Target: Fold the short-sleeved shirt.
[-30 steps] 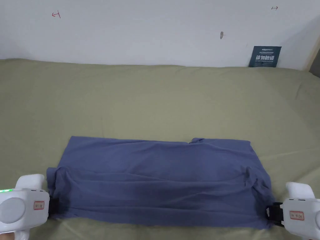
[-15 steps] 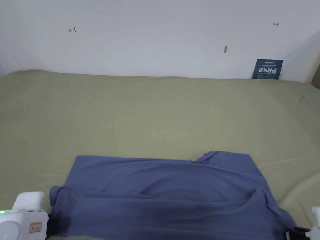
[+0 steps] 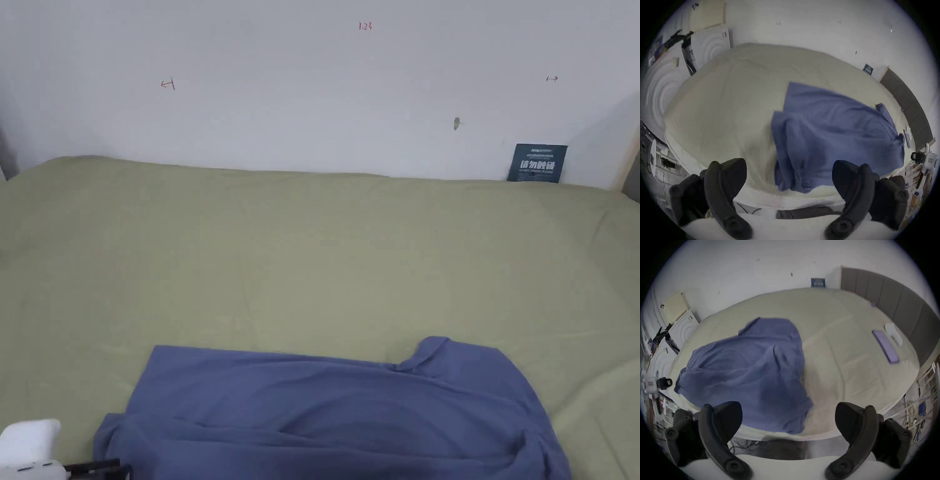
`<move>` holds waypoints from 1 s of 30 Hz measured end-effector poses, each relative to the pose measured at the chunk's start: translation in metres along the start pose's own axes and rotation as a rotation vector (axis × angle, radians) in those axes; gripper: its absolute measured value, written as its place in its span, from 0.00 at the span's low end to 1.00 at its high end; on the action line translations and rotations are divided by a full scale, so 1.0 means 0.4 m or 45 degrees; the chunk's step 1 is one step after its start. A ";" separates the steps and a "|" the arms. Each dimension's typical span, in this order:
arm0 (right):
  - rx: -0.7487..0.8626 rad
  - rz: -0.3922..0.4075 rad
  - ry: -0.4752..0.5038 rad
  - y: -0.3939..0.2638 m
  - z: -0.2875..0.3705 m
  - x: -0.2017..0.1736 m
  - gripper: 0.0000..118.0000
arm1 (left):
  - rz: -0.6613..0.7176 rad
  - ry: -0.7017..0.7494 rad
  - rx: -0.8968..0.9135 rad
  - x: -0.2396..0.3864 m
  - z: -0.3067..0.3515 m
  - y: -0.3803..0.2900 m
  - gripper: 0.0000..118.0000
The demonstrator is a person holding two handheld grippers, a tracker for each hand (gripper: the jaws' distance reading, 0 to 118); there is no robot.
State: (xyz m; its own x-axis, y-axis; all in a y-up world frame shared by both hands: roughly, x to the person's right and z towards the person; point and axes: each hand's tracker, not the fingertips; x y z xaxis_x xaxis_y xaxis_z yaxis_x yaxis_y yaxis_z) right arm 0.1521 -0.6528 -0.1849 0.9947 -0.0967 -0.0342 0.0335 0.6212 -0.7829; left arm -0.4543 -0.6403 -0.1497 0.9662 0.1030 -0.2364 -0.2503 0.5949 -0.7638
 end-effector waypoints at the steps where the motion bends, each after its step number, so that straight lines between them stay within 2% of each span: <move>1: 0.015 0.022 -0.024 0.018 0.001 -0.003 0.96 | -0.003 0.006 0.028 0.002 0.009 0.016 0.93; 2: 0.034 0.042 -0.039 0.032 -0.001 -0.006 0.93 | 0.000 0.010 0.022 0.010 0.017 0.033 0.93; 3: 0.060 0.060 -0.067 0.050 -0.001 -0.012 0.81 | 0.001 0.005 0.029 0.016 0.018 0.053 0.91; 4: 0.080 0.054 -0.076 0.067 -0.004 -0.013 0.42 | 0.004 -0.002 0.043 0.022 0.014 0.074 0.86; 5: 0.090 0.055 -0.069 0.083 -0.014 -0.015 0.05 | -0.002 -0.010 0.052 0.030 0.006 0.094 0.71; 6: 0.098 0.038 -0.071 0.098 -0.032 -0.015 0.00 | -0.026 -0.010 0.062 0.043 -0.007 0.117 0.41; 7: 0.120 0.005 -0.071 0.114 -0.049 -0.013 0.00 | -0.061 -0.004 0.062 0.055 -0.033 0.142 0.00; 8: 0.106 -0.016 -0.041 0.131 -0.065 -0.013 0.00 | -0.084 0.038 0.074 0.063 -0.060 0.158 0.00; 9: 0.106 -0.035 -0.022 0.145 -0.083 -0.015 0.00 | -0.071 0.004 0.052 0.070 -0.089 0.187 0.00; 13: 0.099 -0.016 -0.034 0.196 -0.158 -0.033 0.00 | -0.072 -0.006 0.018 0.107 -0.196 0.289 0.00; 14: 0.087 -0.010 -0.037 0.207 -0.178 -0.032 0.00 | -0.087 0.015 0.016 0.115 -0.223 0.307 0.05; 15: 0.079 0.003 -0.047 0.218 -0.202 -0.030 0.00 | -0.113 0.028 0.006 0.121 -0.256 0.332 0.15; 17: 0.071 0.009 -0.056 0.244 -0.241 -0.020 0.00 | -0.120 0.061 0.004 0.128 -0.317 0.369 0.73; 18: 0.068 0.012 -0.052 0.252 -0.256 -0.015 0.00 | -0.117 0.095 -0.026 0.130 -0.355 0.381 0.92; 19: 0.064 0.018 -0.058 0.261 -0.271 -0.012 0.00 | -0.119 0.121 -0.083 0.128 -0.398 0.390 0.95; 23: 0.047 0.054 -0.081 0.289 -0.307 -0.004 0.00 | -0.152 0.192 -0.207 0.124 -0.510 0.398 0.95; 27: 0.020 0.075 -0.096 0.311 -0.335 0.003 0.00 | -0.108 0.151 -0.177 0.126 -0.507 0.391 0.94; 29: 0.010 0.078 -0.091 0.326 -0.346 0.002 0.00 | -0.115 0.134 -0.177 0.130 -0.487 0.389 0.86; 30: 0.006 0.077 -0.085 0.333 -0.351 0.002 0.00 | -0.119 0.109 -0.163 0.133 -0.471 0.388 0.75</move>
State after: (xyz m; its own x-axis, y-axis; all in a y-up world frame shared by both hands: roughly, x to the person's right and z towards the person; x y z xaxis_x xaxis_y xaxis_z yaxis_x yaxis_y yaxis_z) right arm 0.1438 -0.6795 -0.3765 0.9992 -0.0068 -0.0396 -0.0265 0.6278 -0.7779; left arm -0.4536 -0.6925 -0.3940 0.9782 -0.0196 -0.2069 -0.1708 0.4918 -0.8538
